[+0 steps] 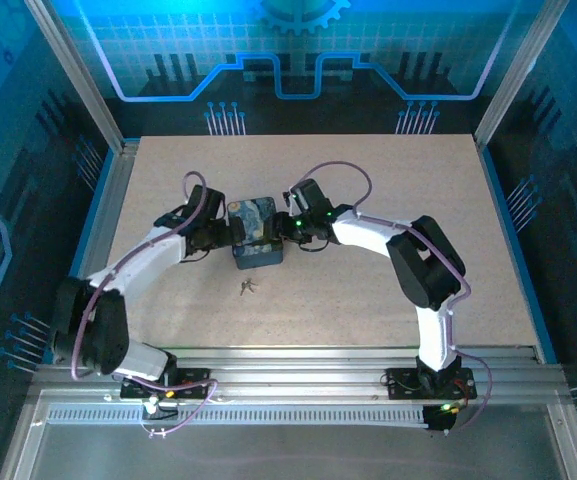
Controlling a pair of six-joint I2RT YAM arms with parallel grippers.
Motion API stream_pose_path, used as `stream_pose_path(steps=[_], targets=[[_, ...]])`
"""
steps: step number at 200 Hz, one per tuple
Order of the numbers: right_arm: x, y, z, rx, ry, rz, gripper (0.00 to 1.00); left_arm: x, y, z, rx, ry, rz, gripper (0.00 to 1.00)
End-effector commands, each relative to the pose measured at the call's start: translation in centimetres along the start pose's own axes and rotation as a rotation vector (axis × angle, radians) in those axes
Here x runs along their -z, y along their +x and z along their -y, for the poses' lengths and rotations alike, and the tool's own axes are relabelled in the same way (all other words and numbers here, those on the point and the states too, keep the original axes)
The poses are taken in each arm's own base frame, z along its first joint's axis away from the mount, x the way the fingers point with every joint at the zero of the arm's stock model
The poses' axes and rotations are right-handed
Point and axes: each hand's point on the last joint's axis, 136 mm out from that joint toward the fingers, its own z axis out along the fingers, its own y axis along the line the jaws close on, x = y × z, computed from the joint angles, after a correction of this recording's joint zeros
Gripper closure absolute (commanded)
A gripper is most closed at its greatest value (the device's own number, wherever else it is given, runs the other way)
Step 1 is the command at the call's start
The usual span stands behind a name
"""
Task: Unlock the padlock with the key
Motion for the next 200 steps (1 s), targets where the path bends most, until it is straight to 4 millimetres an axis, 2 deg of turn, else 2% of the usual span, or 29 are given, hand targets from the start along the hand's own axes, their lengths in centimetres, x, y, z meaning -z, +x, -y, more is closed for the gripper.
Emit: stream_pose_path(steps=[1, 22, 41, 61, 76, 105, 137, 181, 200], targets=[[1.0, -1.8, -1.8, 0.009, -0.017, 0.064, 0.38, -0.4, -0.8, 2.5, 0.066, 0.081, -0.028, 0.03], [2.7, -1.2, -1.8, 0.061, -0.004, 0.045, 0.33, -1.7, -1.7, 3.8, 0.072, 0.105, -0.041, 0.02], [4.0, 0.1, -1.0, 0.086, 0.026, 0.015, 0.33, -2.8, -2.6, 4.6, 0.064, 0.120, -0.037, 0.02], [4.5, 1.7, -0.7, 0.092, 0.008, -0.028, 0.38, -3.7, -3.5, 5.8, 0.044, 0.159, -0.036, 0.02], [4.3, 2.5, -0.7, 0.086, -0.020, -0.048, 0.45, -4.4, -4.2, 6.5, 0.028, 0.184, -0.031, 0.02], [3.3, 3.2, -0.5, 0.063, -0.032, -0.057, 0.50, -5.5, -5.2, 7.7, -0.006, 0.227, -0.032, 0.03], [2.1, 3.4, -1.0, 0.061, -0.046, -0.064, 0.51, -6.4, -6.2, 9.8, -0.039, 0.315, -0.051, 0.03], [-0.4, 3.5, -3.2, 0.063, -0.099, -0.086, 0.52, -8.0, -7.9, 13.5, -0.003, 0.449, -0.071, 0.04], [-0.8, 3.3, -3.8, 0.068, -0.100, -0.088, 0.50, -7.9, -8.9, 14.0, 0.009, 0.456, -0.056, 0.04]])
